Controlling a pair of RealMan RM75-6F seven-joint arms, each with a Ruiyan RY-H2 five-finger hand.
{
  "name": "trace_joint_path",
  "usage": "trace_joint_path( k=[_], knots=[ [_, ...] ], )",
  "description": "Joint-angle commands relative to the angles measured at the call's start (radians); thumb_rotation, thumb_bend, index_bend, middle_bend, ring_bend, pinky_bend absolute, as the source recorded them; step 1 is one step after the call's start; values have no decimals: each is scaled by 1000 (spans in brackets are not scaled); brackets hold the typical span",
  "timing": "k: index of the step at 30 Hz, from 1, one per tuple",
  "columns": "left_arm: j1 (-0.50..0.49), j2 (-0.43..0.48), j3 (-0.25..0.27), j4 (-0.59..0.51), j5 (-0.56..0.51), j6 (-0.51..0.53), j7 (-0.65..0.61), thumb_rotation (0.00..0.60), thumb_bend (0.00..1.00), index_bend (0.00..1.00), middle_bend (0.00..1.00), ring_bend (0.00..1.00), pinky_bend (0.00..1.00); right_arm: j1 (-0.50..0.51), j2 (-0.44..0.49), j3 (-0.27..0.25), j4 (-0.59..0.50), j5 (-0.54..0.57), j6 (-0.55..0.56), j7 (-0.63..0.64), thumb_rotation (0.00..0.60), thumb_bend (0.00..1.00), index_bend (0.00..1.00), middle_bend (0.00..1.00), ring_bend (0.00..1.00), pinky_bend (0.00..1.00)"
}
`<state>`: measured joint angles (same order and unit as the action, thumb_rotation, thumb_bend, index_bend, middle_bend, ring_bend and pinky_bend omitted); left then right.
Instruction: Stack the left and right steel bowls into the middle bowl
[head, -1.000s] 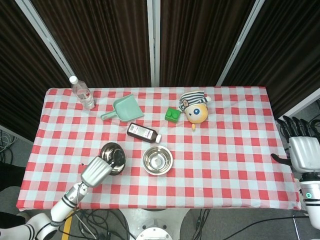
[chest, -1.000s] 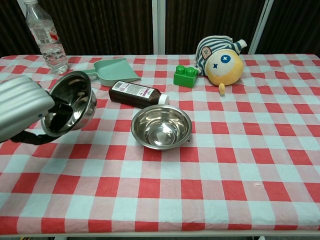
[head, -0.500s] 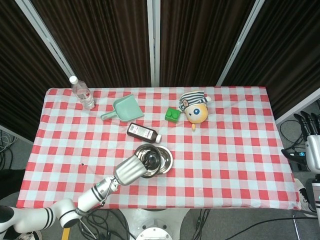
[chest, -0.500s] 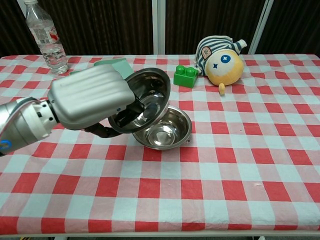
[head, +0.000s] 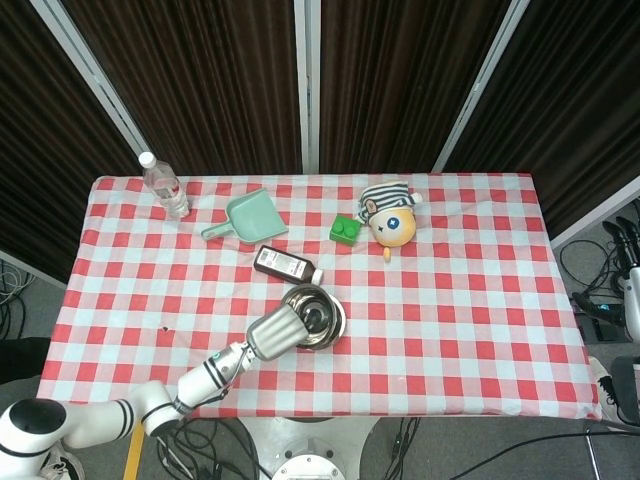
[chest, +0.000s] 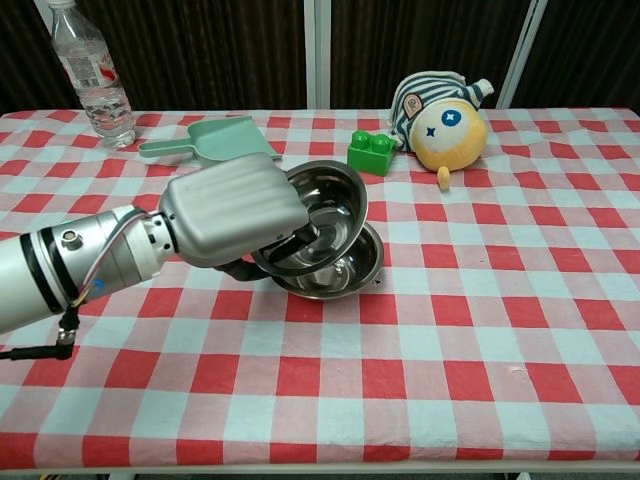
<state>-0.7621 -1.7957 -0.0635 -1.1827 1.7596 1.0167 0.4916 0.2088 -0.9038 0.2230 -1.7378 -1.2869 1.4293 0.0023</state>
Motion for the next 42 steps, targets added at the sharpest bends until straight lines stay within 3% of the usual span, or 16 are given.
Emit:
trace_joint_path(
  k=[1, 6, 14, 18, 24, 27, 29, 31, 34, 38, 40, 42],
  knots=[
    [-3, -13, 8, 23, -11, 3, -11, 600, 384, 724, 738, 991, 982, 0, -2, 2, 4, 1, 0, 2, 600, 64, 101, 80, 0, 80],
    [-10, -1, 26, 31, -21, -13, -12, 600, 311, 521, 613, 954, 957, 0, -3, 4, 6, 0, -3, 4, 600, 64, 101, 80, 0, 80],
    [-22, 66, 29, -57, -29, -7, -19, 600, 217, 396, 512, 944, 949, 0, -4, 6, 0, -3, -5, 2, 600, 64, 101, 80, 0, 81],
    [-16, 131, 3, -147, -68, -10, 44, 600, 209, 387, 509, 943, 948, -3, 2, 6, -10, -10, 1, -2, 600, 65, 102, 80, 0, 84],
    [22, 308, -48, -329, -219, -50, 272, 600, 210, 387, 510, 939, 947, -4, 9, 10, -27, -23, 12, -5, 600, 66, 101, 80, 4, 88],
    [72, 390, -81, -372, -292, 17, 332, 600, 210, 402, 509, 914, 928, -1, 8, 4, -38, -41, 8, -6, 600, 65, 101, 80, 4, 89],
    [120, 432, -102, -365, -331, 95, 303, 600, 208, 417, 509, 878, 905, 0, 2, -7, -40, -68, 8, -10, 600, 65, 101, 80, 3, 89],
    [178, 470, -118, -346, -363, 177, 231, 600, 205, 422, 500, 804, 872, 1, -7, -20, -40, -98, 8, -18, 600, 65, 101, 81, 3, 89],
    [272, 501, -132, -321, -392, 304, 66, 600, 191, 415, 452, 600, 759, 1, -22, -45, -32, -148, 9, -33, 600, 64, 101, 83, 3, 89],
    [380, 540, -104, -343, -438, 357, -153, 600, 160, 322, 298, 290, 423, 6, -20, -98, -8, -218, -30, -66, 600, 81, 95, 66, 1, 55],
    [428, 549, -68, -339, -419, 385, -226, 565, 156, 291, 250, 208, 318, 13, 3, -132, 0, -249, -78, -39, 600, 124, 68, 21, 0, 3],
    [461, 544, -36, -318, -390, 414, -258, 484, 150, 259, 199, 141, 247, 13, 0, -144, 21, -263, -85, -20, 600, 171, 52, 1, 0, 0]
  ],
)
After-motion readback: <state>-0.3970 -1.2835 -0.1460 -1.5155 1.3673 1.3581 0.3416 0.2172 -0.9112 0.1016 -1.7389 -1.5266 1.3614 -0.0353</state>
